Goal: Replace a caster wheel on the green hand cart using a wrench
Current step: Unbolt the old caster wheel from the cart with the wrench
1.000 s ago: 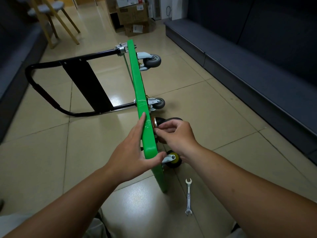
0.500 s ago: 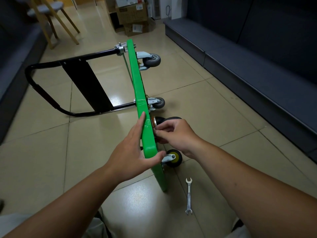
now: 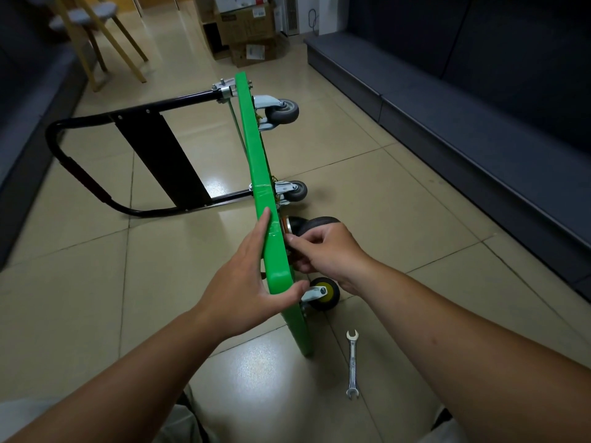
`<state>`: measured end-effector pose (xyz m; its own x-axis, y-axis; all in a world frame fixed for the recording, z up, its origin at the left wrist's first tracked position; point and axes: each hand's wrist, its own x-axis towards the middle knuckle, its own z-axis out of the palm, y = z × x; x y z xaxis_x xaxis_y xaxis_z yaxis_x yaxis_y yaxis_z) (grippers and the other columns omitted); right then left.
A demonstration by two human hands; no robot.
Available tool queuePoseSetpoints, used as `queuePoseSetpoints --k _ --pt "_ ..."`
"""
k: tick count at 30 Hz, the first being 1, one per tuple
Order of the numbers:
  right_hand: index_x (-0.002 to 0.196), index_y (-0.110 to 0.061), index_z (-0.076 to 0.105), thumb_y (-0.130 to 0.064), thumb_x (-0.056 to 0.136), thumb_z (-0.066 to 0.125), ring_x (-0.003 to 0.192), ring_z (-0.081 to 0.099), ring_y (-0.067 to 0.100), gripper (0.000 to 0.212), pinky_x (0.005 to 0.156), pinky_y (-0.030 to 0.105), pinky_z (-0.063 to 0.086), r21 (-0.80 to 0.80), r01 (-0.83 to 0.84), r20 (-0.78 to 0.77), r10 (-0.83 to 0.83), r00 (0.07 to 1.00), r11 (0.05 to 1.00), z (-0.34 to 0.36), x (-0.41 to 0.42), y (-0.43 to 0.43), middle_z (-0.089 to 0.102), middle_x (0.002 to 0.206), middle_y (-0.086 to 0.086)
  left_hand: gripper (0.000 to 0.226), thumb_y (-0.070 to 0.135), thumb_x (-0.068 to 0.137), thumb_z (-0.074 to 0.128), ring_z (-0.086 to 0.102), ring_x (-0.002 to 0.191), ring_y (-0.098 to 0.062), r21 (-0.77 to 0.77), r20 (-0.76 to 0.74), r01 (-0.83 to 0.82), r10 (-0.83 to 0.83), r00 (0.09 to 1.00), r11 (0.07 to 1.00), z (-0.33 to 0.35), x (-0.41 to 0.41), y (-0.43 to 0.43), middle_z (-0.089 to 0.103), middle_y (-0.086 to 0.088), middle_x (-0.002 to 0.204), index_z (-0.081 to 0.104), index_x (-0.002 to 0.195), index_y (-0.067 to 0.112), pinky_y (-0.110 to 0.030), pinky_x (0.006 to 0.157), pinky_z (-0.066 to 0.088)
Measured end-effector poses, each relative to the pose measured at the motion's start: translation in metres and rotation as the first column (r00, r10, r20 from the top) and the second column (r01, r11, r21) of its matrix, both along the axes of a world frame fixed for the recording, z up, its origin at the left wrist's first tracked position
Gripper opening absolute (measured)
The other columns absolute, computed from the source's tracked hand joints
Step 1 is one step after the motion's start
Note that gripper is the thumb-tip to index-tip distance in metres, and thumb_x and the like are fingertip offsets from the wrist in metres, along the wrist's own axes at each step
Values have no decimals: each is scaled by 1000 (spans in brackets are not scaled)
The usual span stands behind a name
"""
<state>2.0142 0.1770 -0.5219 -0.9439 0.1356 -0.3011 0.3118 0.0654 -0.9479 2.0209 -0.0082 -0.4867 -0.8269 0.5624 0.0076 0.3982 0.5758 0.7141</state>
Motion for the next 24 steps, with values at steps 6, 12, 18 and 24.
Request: queuePoseSetpoints --k 6,12,18,24 --pt "101 -14 75 -22 92 74 81 75 18 12 76 32 63 2 -74 -44 74 996 997 -1 0 6 78 89 3 125 81 64 63 47 136 -6 -3 -6 -3 3 1000 1000 -1 -1 -1 21 17 167 -11 160 49 -30 96 59" --pt "95 -12 77 -29 93 73 87 77 21 17 84 42 63 -109 -18 -55 12 998 994 2 -1 1 78 91 5 126 80 64 64 47 138 -7 8 6 0 0 1000 1000 -1 -1 0 23 16 167 -11 161 47 -34 97 59" --pt "91 -10 75 -37 90 75 80 77 23 27 80 45 63 -35 28 -25 -29 999 999 0 1 -5 78 84 4 126 80 64 64 49 133 -4 14 12 -5 5 1000 1000 -2 0 -1 24 18 165 -10 161 47 -25 95 58" --pt "94 -11 75 -34 92 73 75 74 19 23 77 35 63 -49 -43 29 44 999 998 0 0 3 78 84 5 126 80 65 64 47 137 -5 4 6 0 0 1000 1000 -3 -1 -2 23 18 167 -11 160 48 -29 97 58"
